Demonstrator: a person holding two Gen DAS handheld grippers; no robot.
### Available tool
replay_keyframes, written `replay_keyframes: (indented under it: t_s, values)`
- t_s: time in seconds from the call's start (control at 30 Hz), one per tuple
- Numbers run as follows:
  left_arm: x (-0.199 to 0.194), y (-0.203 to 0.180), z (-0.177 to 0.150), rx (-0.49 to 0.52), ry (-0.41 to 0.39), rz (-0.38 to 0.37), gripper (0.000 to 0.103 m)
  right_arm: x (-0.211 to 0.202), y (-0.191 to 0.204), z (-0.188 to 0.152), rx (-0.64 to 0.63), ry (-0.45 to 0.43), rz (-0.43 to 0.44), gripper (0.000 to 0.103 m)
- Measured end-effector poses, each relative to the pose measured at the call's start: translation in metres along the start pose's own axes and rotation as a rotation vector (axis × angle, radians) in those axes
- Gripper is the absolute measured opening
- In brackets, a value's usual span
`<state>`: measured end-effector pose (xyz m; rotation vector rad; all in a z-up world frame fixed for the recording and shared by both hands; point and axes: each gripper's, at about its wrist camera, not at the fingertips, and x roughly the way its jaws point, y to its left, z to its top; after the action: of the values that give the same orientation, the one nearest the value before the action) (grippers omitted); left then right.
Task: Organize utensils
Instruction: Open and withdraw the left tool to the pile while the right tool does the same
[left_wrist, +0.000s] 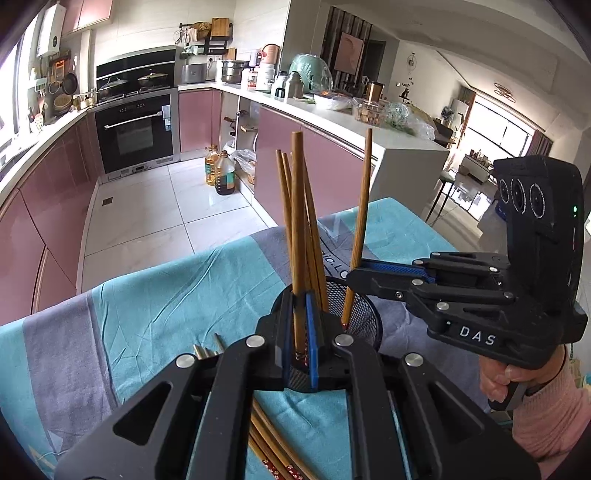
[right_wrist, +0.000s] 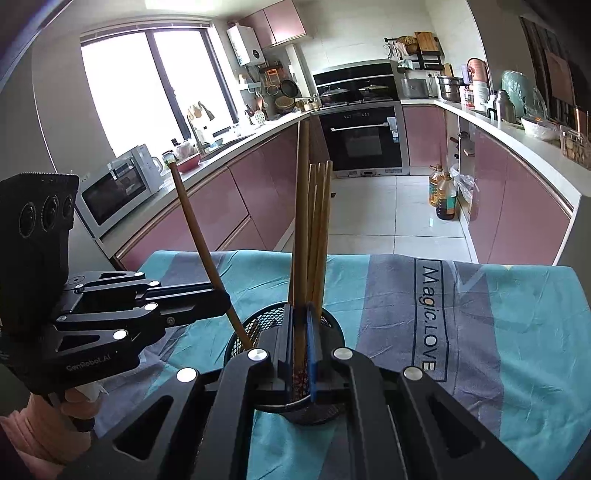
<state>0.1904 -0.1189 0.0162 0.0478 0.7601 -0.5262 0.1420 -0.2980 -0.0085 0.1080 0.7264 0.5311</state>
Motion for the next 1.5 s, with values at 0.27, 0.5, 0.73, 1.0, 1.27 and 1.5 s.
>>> replay_keyframes:
  t_s: [0.27,0.5,0.73,1.0,1.27,1.5]
  values:
    - [0.006,0.005,-0.005,-0.035,-0.008,-0.002,0.011,0.007,-0.001,0.001,0.027,0.002,0.001,0.008]
    - [-0.009,0.014,-0.022,-0.074,-0.049,0.020,0.018,0.003,0.001,-0.003,0.026,-0.012,0.009,0.008]
    - [-0.040,0.027,-0.044,-0.096,-0.125,0.055,0.039,-0.014,0.011,-0.016,-0.002,-0.051,0.045,0.015]
    - [-0.047,0.040,-0.078,-0.113,-0.097,0.112,0.045,-0.036,0.041,-0.040,-0.077,-0.076,0.130,0.028]
    - [-0.012,0.059,-0.129,-0.158,0.048,0.138,0.043,0.001,0.060,-0.074,-0.077,0.064,0.166,0.029]
    - [0.011,0.059,-0.151,-0.154,0.119,0.145,0.043,0.033,0.063,-0.101,-0.044,0.172,0.143,0.029]
